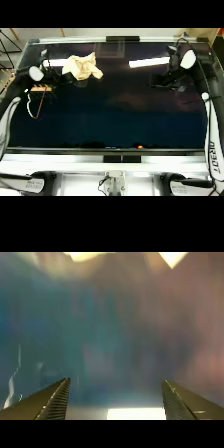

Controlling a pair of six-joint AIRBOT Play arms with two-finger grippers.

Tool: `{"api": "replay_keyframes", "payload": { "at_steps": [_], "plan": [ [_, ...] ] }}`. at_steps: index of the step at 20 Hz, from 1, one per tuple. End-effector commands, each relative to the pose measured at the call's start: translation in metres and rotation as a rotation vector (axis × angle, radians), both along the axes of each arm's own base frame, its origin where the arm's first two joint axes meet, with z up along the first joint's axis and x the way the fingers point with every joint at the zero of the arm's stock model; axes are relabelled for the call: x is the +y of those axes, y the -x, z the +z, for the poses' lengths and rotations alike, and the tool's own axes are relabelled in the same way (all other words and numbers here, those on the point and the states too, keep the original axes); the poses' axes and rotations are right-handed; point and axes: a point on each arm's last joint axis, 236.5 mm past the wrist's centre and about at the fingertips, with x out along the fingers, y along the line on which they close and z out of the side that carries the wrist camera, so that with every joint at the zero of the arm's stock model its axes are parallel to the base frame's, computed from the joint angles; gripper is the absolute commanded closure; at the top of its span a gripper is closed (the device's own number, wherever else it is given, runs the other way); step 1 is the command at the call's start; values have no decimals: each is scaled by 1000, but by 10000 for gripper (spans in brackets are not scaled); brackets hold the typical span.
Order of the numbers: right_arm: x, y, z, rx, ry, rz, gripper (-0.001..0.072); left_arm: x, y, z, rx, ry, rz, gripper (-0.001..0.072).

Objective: Fold the shirts.

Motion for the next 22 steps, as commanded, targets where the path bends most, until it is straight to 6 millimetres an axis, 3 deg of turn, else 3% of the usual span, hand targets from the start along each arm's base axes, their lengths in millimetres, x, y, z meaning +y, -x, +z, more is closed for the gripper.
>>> {"api": "replay_keyframes", "payload": {
  "at_steps": [1,4,7,9,10,12,13,14,16,18,20,21,22],
  "plan": [
    [4,-3,2,-12,-19,-1,44,21,-79,-36,-51,22,72,67],
    [12,-1,3,-3,-52,5,45,22,-119,-70,-51,74,96,66],
    [16,2,3,9,-68,9,45,21,-136,-93,-61,129,130,66],
    [15,3,3,11,-66,10,45,21,-142,-99,-77,143,146,93],
    [15,3,3,10,-66,10,45,20,-144,-98,-86,153,152,247],
    [15,2,3,6,-61,20,45,17,-149,-89,-109,195,170,621],
    [15,5,2,13,-55,37,45,13,-149,-79,-116,236,175,676],
    [15,4,3,3,-48,59,45,9,-150,-63,-142,245,156,677],
    [14,2,5,-24,-28,111,45,-7,-147,4,-268,188,47,678],
    [8,8,15,-33,-6,113,45,-35,-121,117,-463,97,-114,679],
    [-5,13,46,-115,46,105,45,-66,-66,235,-646,50,-244,678],
    [-18,18,72,-180,94,92,45,-83,-25,294,-730,59,-293,678],
    [-35,26,103,-255,156,71,45,-97,15,340,-798,73,-339,678]
  ]
}}
